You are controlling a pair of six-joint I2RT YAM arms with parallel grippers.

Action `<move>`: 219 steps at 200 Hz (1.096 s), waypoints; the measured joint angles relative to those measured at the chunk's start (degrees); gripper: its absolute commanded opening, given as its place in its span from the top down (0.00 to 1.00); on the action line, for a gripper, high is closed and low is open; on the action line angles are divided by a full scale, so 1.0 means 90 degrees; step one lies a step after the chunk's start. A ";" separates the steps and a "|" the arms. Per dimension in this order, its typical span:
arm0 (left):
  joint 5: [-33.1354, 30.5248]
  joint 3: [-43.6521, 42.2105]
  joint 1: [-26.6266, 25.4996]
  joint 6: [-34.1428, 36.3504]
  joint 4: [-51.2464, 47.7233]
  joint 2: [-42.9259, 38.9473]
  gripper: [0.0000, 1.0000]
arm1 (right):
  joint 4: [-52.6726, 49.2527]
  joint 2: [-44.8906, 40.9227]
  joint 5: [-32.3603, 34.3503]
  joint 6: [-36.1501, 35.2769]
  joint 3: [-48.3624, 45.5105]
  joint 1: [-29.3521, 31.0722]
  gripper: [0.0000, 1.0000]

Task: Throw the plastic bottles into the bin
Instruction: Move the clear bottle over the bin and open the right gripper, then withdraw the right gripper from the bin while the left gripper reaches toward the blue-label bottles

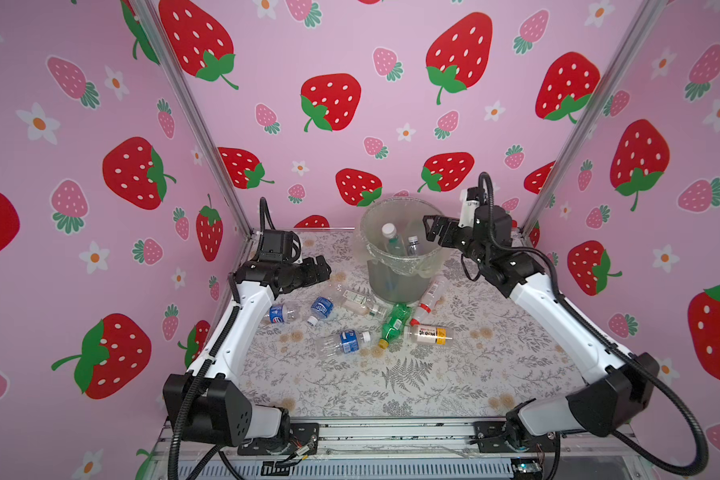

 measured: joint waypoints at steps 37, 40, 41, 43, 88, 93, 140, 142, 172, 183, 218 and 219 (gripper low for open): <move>0.0090 0.0000 0.0027 -0.0002 0.0005 -0.0010 0.02 | 0.0107 -0.1139 0.0102 0.0005 -0.0877 -0.0017 0.01; 0.0090 0.0000 0.0027 -0.0002 0.0007 -0.0010 0.02 | 0.0100 -0.1212 0.0109 0.0007 -0.0962 -0.0024 0.01; 0.0092 0.0000 0.0027 -0.0002 0.0007 -0.0010 0.02 | 0.0102 -0.1231 0.0112 0.0007 -0.0984 -0.0027 0.01; 0.0092 0.0000 0.0027 -0.0002 0.0007 -0.0010 0.02 | 0.0100 -0.1290 0.0117 0.0007 -0.1069 -0.0034 0.01; 0.0112 0.0000 0.0027 -0.0002 0.0073 -0.0010 0.02 | -0.0185 -0.1994 0.0272 0.0027 -0.2210 -0.0114 0.01; 0.0114 0.0000 0.0029 -0.0002 0.0075 -0.0010 0.02 | -0.0238 -0.2059 0.0299 0.0027 -0.2297 -0.0117 0.01; 0.0143 -0.0015 0.0039 0.0002 0.0185 -0.0019 0.00 | -0.0393 -0.2858 0.0515 0.0056 -0.3177 -0.0177 0.01; 0.0141 -0.0019 0.0039 0.0002 0.0192 -0.0022 0.00 | -0.0393 -0.2888 0.0520 0.0056 -0.3213 -0.0182 0.01; 0.0097 -0.0175 0.0039 0.0027 0.0311 -0.0177 0.01 | -0.0532 -0.3264 0.0566 0.0073 -0.3667 -0.0204 0.01; 0.0085 -0.0233 0.0039 0.0049 0.0362 -0.0262 0.01 | -0.0583 -0.3402 0.0568 0.0070 -0.3784 -0.0223 0.01; 0.0114 -0.0430 0.0039 0.0228 0.0488 -0.0731 0.01 | -0.0721 -0.3665 0.0551 -0.0039 -0.3951 -0.0265 0.01; 0.0114 -0.0430 0.0039 0.0240 0.0488 -0.0746 0.01 | -0.0724 -0.3667 0.0551 -0.0041 -0.3951 -0.0265 0.01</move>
